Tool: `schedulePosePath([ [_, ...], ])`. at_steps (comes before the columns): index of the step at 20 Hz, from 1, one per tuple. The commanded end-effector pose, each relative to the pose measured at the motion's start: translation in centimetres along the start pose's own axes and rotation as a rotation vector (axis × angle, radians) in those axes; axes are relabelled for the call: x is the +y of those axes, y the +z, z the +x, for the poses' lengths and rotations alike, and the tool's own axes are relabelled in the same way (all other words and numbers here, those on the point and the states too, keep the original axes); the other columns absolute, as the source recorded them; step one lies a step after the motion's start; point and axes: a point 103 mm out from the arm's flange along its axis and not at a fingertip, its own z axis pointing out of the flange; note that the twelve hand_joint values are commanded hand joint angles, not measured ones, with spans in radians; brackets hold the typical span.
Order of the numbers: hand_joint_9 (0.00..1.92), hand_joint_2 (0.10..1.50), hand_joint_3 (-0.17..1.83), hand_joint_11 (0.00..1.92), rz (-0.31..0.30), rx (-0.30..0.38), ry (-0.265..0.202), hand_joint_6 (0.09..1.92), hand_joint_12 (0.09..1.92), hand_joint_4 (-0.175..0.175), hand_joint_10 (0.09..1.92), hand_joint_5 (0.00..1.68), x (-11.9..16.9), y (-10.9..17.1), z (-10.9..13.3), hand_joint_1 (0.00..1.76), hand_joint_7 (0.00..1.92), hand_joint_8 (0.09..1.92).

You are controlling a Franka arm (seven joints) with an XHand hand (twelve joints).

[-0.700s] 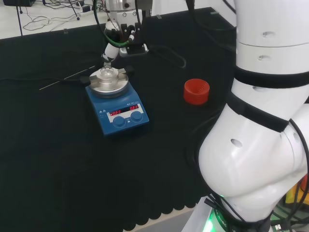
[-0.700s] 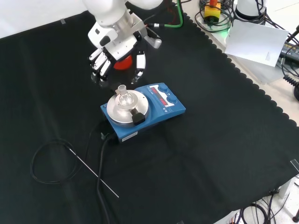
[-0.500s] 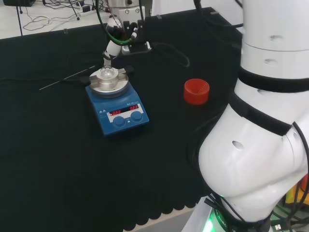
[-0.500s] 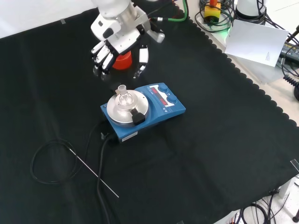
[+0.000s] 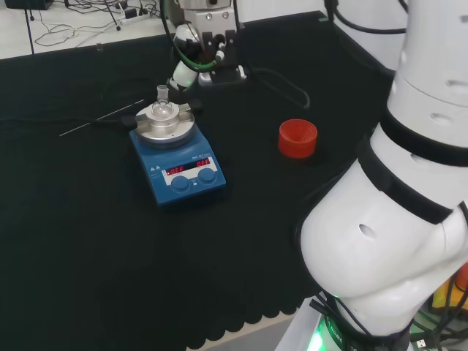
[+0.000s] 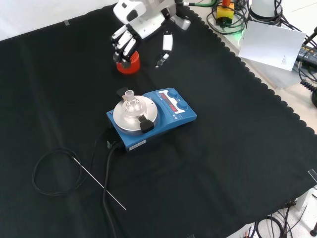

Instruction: Turn on the heater.

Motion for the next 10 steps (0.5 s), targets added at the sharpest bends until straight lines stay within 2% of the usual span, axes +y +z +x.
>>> schedulePosePath([
  [1,0.48,0.65,0.62,0.06,0.007,0.008,0.014,0.38,1.42,-0.042,0.71,0.40,-4.8,1.7,-0.5,0.89,0.31,0.72],
  [7,0.76,0.65,0.66,0.28,0.066,-0.005,0.011,0.37,1.36,-0.049,0.66,0.45,-6.3,4.4,-0.4,0.95,0.61,0.79],
  [10,0.86,0.65,0.68,0.33,0.088,-0.010,0.003,0.39,1.35,-0.052,0.67,0.46,-7.0,5.5,0.0,0.96,0.72,0.82],
])
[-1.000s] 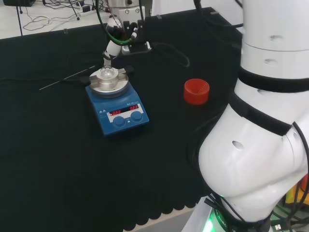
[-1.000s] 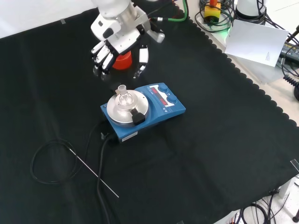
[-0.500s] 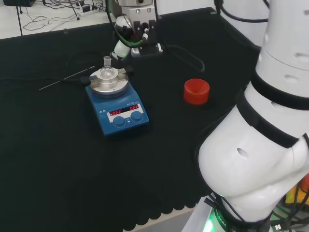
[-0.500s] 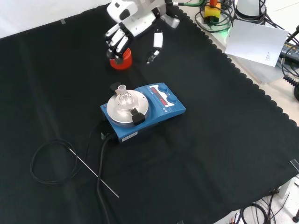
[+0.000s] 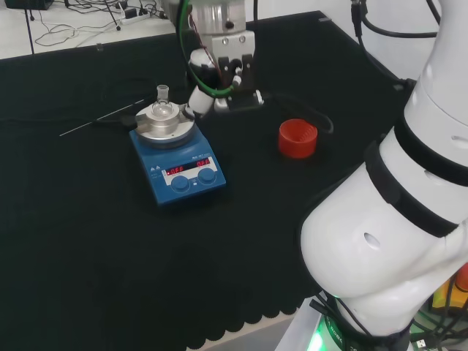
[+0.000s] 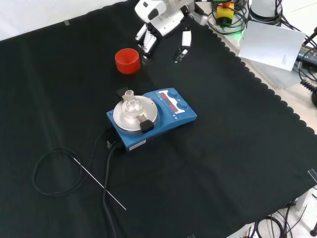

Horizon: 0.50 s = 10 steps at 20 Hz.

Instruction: Turn on the heater.

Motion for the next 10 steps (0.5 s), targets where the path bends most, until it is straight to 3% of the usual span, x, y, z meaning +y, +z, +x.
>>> schedulePosePath([
  [1,0.90,0.65,0.68,0.35,0.040,-0.006,-0.014,0.39,1.34,-0.053,0.67,0.46,-1.4,2.2,0.8,0.97,0.75,0.83],
  [5,1.00,0.65,0.69,0.39,0.058,-0.005,-0.030,0.40,1.33,-0.055,0.69,0.47,-2.2,3.6,1.7,0.98,0.85,0.87],
  [8,1.27,0.69,0.69,1.03,0.093,-0.006,-0.030,0.47,1.08,-0.107,0.93,0.50,-2.6,4.3,1.9,1.07,1.14,1.13],
  [10,1.42,0.71,0.68,1.31,0.162,0.005,-0.027,0.53,1.05,-0.128,1.16,0.53,-2.6,4.7,1.9,1.11,1.31,1.31],
])
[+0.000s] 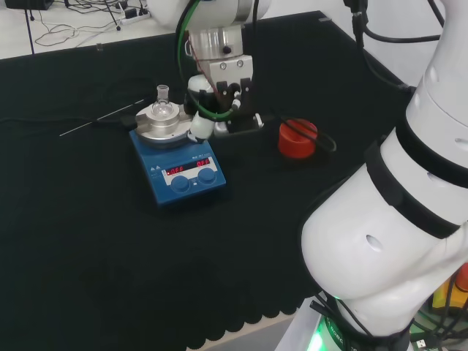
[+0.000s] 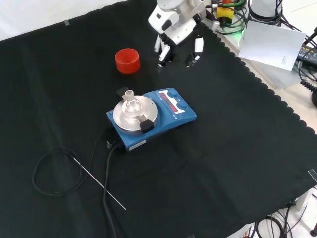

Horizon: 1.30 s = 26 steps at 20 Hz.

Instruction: Turn on the heater.

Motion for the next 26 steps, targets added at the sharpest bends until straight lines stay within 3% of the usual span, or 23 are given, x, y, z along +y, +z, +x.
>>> schedulePosePath([
  [1,1.52,0.72,0.69,1.43,0.124,0.018,-0.001,0.56,1.09,-0.138,1.28,0.55,-0.3,1.3,0.4,1.12,1.40,1.41],
  [4,1.65,0.77,0.71,1.59,0.190,-0.003,-0.006,0.61,1.18,-0.147,1.50,0.56,-0.3,1.8,0.6,1.15,1.56,1.56],
  [12,1.67,0.78,0.85,1.39,0.324,-0.033,-0.023,0.73,1.33,-0.099,1.59,0.36,-0.3,3.4,2.0,1.36,1.60,1.65],
  [26,1.68,0.75,0.95,1.35,0.368,-0.042,-0.071,0.66,1.38,-0.068,1.63,0.25,-0.8,5.3,5.1,1.42,1.62,1.69],
])
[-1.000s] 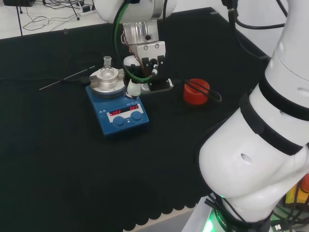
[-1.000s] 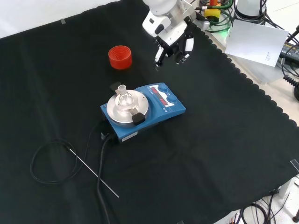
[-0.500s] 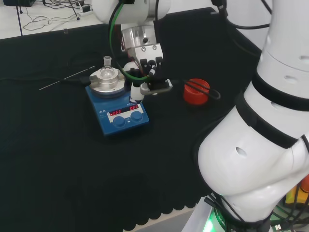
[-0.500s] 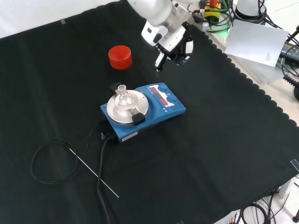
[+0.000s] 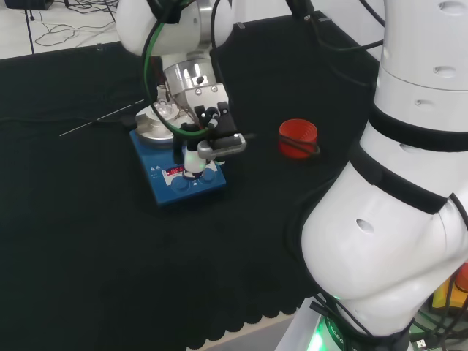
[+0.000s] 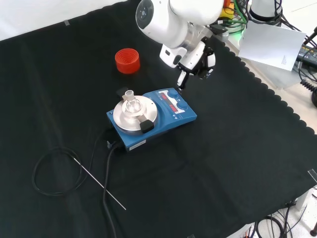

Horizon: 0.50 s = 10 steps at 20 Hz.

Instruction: Turn on the heater.

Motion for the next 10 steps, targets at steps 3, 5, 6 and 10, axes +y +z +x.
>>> schedulePosePath([
  [3,1.68,0.74,0.96,1.34,0.015,-0.016,-0.011,0.64,1.39,-0.066,1.64,0.25,0.12,0.37,1.48,1.42,1.62,1.69],
  [5,1.68,0.74,0.97,1.34,0.019,-0.021,-0.005,0.63,1.39,-0.064,1.64,0.25,0.22,0.29,1.24,1.42,1.62,1.69],
  [6,1.68,0.74,0.97,1.34,0.024,-0.020,-0.003,0.63,1.39,-0.063,1.64,0.24,0.27,0.26,1.17,1.42,1.62,1.69],
  [10,1.68,0.74,0.98,1.34,0.047,-0.019,0.000,0.60,1.40,-0.060,1.64,0.23,0.65,0.57,1.03,1.43,1.62,1.70],
])
